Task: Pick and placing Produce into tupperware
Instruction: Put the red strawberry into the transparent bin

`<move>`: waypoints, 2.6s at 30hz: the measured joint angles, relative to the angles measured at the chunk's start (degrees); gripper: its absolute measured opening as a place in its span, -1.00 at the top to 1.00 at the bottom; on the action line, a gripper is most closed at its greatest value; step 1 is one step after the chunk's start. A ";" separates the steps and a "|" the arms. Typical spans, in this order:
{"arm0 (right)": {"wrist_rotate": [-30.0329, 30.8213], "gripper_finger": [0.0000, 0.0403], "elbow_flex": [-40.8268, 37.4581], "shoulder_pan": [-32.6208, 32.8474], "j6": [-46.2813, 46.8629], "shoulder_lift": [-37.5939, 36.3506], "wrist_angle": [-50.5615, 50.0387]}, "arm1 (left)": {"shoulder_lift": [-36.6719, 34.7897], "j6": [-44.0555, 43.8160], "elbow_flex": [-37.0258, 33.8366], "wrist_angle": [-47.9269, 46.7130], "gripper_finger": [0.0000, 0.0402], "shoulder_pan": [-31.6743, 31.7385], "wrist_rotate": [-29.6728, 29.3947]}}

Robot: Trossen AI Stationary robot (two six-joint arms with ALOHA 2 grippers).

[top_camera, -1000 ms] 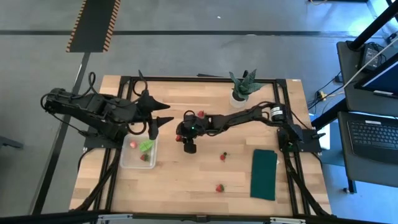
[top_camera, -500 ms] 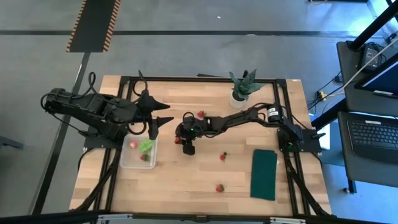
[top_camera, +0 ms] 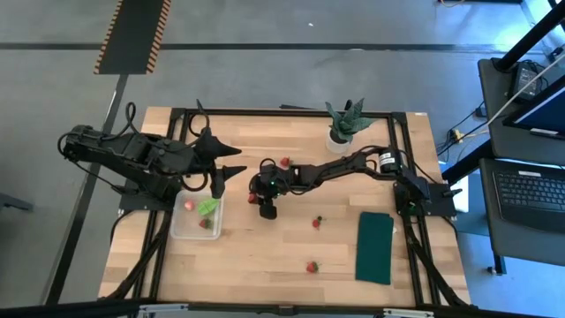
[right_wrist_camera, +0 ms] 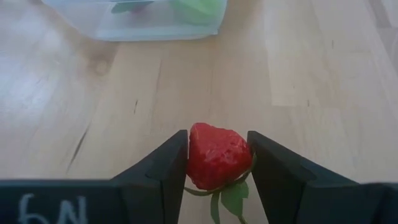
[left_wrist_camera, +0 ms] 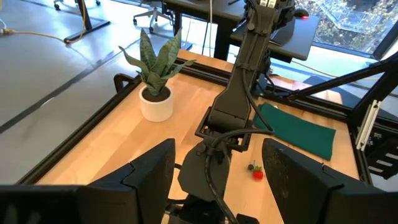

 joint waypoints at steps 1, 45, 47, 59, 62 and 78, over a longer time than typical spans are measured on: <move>0.02 0.17 0.00 0.02 -0.06 0.00 0.00 | 0.00 -0.02 0.00 0.00 -0.16 0.02 0.00; 0.07 -0.15 -26.36 -6.36 0.47 -58.53 -45.14 | 0.35 -0.02 0.02 -0.02 -0.16 0.02 0.51; 0.46 -0.15 -34.38 -6.40 3.77 -63.62 -41.05 | 0.77 0.37 0.02 -0.02 -0.16 0.02 0.44; 3.16 -0.15 -58.28 -6.40 19.38 -81.91 -24.11 | 1.42 0.57 0.04 0.36 -0.16 0.13 -0.45; 4.35 -0.15 -58.42 -6.40 18.83 -83.51 -23.89 | 1.42 1.96 0.04 0.70 -0.19 0.13 -0.43; 6.71 -0.15 -58.40 -6.40 17.88 -84.96 -22.88 | 6.98 1.91 0.04 2.06 -0.67 0.31 4.94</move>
